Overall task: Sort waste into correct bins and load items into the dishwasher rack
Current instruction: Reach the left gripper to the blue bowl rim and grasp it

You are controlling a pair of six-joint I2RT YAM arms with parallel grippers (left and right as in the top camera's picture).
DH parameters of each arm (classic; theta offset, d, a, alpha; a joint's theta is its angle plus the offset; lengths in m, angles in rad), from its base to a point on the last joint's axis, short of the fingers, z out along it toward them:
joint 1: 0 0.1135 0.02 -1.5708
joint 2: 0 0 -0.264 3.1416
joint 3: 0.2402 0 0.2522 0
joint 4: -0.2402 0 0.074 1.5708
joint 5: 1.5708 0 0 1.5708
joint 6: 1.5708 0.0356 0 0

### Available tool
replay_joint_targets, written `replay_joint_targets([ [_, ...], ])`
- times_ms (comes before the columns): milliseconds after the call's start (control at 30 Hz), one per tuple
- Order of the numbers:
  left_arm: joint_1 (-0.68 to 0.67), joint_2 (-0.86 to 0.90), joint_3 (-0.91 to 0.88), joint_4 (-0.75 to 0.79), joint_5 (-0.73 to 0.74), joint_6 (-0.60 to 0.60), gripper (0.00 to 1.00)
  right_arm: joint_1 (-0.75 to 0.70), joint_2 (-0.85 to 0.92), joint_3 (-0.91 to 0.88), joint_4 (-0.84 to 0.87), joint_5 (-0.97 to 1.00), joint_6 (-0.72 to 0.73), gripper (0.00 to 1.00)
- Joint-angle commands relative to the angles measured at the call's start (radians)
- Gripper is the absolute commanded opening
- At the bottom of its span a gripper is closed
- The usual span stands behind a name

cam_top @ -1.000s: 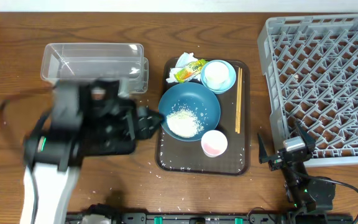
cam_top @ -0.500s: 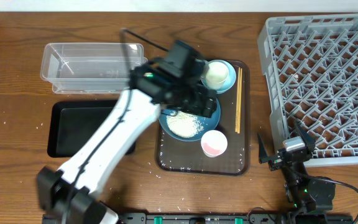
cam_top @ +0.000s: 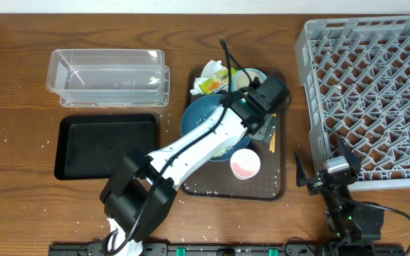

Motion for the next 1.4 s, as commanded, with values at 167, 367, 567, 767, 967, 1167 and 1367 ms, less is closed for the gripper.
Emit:
replay_joint_targets([
  [167, -0.003, 0.081, 0.023, 0.060, -0.101, -0.033, 0.98, -0.009, -0.003, -0.001, -0.005, 0.005, -0.013, 0.99],
  [367, -0.016, 0.151, 0.023, 0.060, -0.098, -0.111, 0.96, -0.009, -0.003, -0.001, -0.005, 0.005, -0.013, 0.99],
  [567, -0.036, 0.183, 0.023, 0.060, -0.099, -0.130, 0.67, -0.009, -0.003, -0.001, -0.005, 0.005, -0.013, 0.99],
  [767, -0.043, 0.189, 0.023, 0.051, -0.098, -0.141, 0.39, -0.009, -0.003, -0.001, -0.005, 0.005, -0.013, 0.99],
  [967, -0.043, 0.187, 0.023, 0.026, -0.098, -0.141, 0.24, -0.009, -0.003, -0.001, -0.005, 0.005, -0.013, 0.99],
  [1167, -0.043, 0.171, 0.023, 0.005, -0.099, -0.141, 0.07, -0.009, -0.003, -0.001, -0.005, 0.005, -0.013, 0.99],
  [1367, -0.043, 0.110, 0.023, -0.006, -0.098, -0.141, 0.06, -0.009, -0.003, -0.001, -0.005, 0.005, -0.013, 0.99],
])
